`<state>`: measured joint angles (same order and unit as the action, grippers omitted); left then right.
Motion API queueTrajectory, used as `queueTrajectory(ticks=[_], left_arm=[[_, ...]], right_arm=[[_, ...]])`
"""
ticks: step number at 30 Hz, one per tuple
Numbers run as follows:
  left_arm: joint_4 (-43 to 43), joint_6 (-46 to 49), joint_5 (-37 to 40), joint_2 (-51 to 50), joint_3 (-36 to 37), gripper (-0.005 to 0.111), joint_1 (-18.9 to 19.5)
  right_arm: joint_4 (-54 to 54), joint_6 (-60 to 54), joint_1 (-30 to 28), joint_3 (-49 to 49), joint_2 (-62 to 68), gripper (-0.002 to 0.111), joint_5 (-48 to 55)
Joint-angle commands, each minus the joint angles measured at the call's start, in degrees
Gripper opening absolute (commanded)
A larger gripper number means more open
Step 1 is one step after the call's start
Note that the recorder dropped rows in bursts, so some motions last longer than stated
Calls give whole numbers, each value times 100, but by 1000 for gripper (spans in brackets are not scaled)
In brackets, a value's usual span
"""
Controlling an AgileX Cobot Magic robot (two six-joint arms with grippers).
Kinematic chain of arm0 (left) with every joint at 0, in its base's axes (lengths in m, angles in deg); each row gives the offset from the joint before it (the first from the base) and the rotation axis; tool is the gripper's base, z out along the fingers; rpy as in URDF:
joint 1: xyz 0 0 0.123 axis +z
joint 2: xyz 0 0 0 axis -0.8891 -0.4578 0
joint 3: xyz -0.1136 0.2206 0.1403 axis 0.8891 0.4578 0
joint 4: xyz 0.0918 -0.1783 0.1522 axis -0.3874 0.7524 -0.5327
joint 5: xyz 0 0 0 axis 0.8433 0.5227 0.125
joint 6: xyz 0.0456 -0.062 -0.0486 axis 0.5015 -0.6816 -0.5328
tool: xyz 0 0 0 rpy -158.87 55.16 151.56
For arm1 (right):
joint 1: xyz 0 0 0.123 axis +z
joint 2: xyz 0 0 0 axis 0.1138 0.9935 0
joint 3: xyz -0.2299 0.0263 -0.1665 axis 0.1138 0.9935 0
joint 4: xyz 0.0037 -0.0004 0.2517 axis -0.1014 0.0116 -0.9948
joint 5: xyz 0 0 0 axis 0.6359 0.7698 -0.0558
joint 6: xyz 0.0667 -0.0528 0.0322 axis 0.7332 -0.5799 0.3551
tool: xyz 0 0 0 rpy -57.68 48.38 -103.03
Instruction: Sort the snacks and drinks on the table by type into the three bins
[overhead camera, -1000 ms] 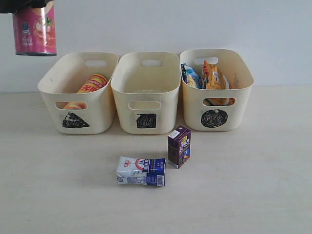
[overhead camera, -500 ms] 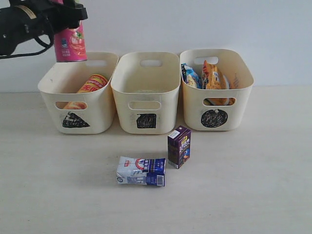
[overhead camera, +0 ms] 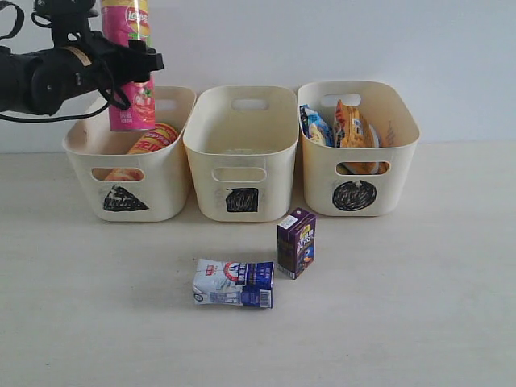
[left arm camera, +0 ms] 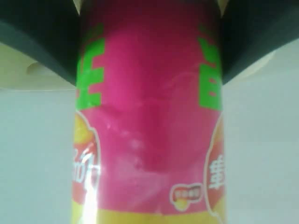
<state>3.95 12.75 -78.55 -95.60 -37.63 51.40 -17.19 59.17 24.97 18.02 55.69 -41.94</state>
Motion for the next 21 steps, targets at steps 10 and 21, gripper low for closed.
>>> queueTrajectory(ticks=[10,21], left_arm=[[71,32,70,7,-42,82,25],[45,32,935,677,-42,67,25]], right_arm=[[17,-34,-17,34,3,2,18],[17,-34,-17,34,3,2,18]])
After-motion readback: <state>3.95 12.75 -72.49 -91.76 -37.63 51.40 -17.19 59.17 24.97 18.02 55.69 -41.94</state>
